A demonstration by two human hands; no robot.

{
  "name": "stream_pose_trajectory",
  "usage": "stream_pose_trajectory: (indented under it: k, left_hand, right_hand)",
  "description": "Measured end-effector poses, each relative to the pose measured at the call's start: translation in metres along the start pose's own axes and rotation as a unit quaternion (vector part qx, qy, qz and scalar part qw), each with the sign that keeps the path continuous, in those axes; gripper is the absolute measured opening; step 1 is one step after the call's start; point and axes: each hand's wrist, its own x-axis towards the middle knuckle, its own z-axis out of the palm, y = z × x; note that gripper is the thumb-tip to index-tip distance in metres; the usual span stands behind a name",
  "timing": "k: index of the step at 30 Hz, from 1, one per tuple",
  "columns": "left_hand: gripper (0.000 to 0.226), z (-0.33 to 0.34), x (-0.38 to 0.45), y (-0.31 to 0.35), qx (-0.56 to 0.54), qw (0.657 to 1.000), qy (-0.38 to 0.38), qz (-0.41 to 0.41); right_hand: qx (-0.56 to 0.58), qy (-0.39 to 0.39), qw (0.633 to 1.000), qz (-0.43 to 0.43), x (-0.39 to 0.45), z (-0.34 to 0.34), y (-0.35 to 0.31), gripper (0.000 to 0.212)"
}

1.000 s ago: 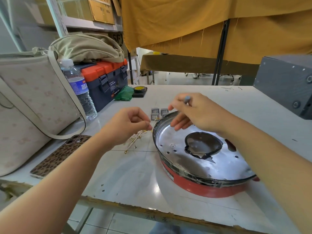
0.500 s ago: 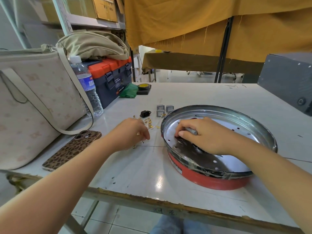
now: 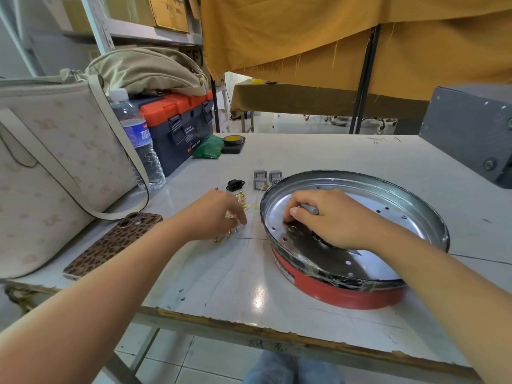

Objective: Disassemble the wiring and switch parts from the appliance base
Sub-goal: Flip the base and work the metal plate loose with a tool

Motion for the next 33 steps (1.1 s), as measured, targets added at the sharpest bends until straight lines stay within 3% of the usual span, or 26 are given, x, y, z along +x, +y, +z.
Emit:
stream_pose_trajectory:
  k: [4, 7, 11, 14, 20, 27, 33]
  left_hand:
    - [0.018, -0.005, -0.002, 0.013, -0.178, 0.981, 0.052, -0.049]
    - [0.016, -0.008, -0.004, 0.028, -0.342, 0.935, 0.013, -0.093]
    - [0.019, -0.005, -0.007, 0.044, -0.414, 0.901, -0.041, -0.122]
    - [0.021, -0.004, -0.005, 0.049, -0.440, 0.887, -0.042, -0.134]
    - [0.024, -0.006, 0.003, 0.049, -0.434, 0.891, -0.012, -0.136]
    - [0.028, 0.002, 0.010, 0.054, -0.439, 0.890, 0.037, -0.119]
    - [0.011, 0.010, 0.019, 0.060, -0.427, 0.888, 0.118, -0.124]
  right_hand:
    - [0.006, 0.006, 1.000, 0.018, 0.004, 0.001, -0.001, 0.023]
    - [0.004, 0.015, 0.999, 0.035, 0.008, 0.003, -0.002, 0.022]
    - [0.000, 0.026, 0.998, 0.049, 0.012, 0.004, -0.005, 0.021]
    - [0.023, 0.021, 0.997, 0.064, 0.013, 0.002, -0.005, 0.021]
    - [0.239, -0.003, 0.967, 0.083, 0.008, -0.013, -0.001, 0.020]
    - [0.173, -0.095, 0.980, 0.028, -0.001, -0.026, 0.003, 0.020]
    - [0.227, -0.082, 0.970, 0.027, 0.003, -0.026, 0.005, 0.023]
